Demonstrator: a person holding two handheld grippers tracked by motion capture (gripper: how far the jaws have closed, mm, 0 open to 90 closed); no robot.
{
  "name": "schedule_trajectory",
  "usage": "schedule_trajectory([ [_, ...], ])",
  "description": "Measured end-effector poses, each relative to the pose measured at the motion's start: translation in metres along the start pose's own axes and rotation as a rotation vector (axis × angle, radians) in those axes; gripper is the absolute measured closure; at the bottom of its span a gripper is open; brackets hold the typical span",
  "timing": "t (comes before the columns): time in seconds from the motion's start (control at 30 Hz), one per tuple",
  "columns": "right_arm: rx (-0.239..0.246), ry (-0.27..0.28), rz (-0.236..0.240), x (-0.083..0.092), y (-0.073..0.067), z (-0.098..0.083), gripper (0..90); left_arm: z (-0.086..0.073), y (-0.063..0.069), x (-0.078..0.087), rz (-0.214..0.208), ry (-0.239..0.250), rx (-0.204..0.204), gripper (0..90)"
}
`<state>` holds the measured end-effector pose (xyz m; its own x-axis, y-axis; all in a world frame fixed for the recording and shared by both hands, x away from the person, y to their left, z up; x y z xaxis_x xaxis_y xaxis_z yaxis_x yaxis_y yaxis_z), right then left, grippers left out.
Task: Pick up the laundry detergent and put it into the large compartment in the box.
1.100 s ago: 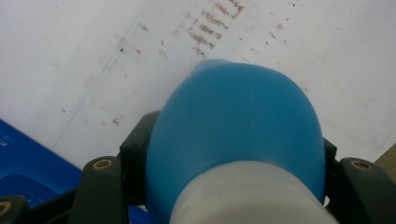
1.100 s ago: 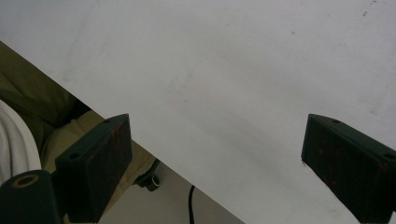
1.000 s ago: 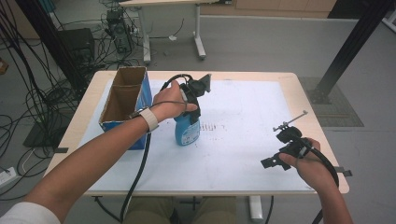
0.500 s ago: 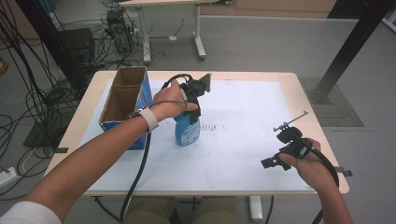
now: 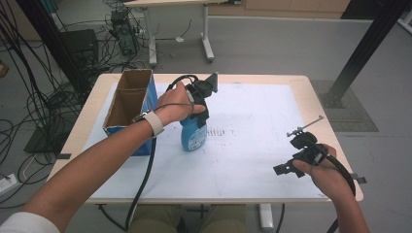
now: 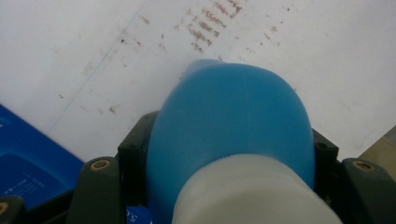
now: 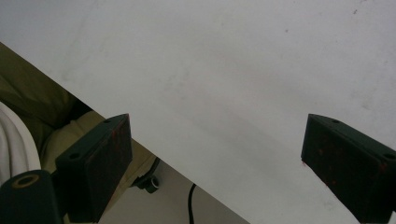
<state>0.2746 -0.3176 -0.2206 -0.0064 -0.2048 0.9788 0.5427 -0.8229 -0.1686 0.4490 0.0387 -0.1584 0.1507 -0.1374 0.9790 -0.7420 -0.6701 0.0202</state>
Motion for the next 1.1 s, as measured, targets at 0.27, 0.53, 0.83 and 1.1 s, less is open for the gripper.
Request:
schedule_trajectory([
  [0.27, 0.012, 0.008, -0.005, 0.002, -0.004, 0.0, 8.8, -0.011, -0.002, 0.015, -0.018, 0.003, 0.029, 37.4],
  [0.53, 0.025, 0.016, -0.011, 0.006, -0.007, 0.002, 8.8, -0.027, 0.001, 0.045, -0.029, 0.016, 0.082, 37.4],
  [0.83, 0.036, 0.023, -0.018, 0.013, -0.011, 0.004, 8.8, -0.048, 0.004, 0.083, -0.02, 0.038, 0.158, 37.3],
  [1.1, 0.065, 0.031, -0.022, 0.016, -0.016, 0.012, 8.8, -0.065, 0.006, 0.114, -0.014, 0.064, 0.236, 37.3],
])
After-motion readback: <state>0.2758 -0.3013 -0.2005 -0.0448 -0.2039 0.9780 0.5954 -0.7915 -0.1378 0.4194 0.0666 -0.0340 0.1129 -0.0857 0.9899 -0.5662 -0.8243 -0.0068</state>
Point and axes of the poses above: each handheld gripper's, and its own axes: x roughly backward along the jaws, z roughly out of its top, y roughly to its right, the point moved 2 cm from there along -x, roughly forward along the jaws, and after that the axes turned 15 degrees about -y, right-handed, at the moved point
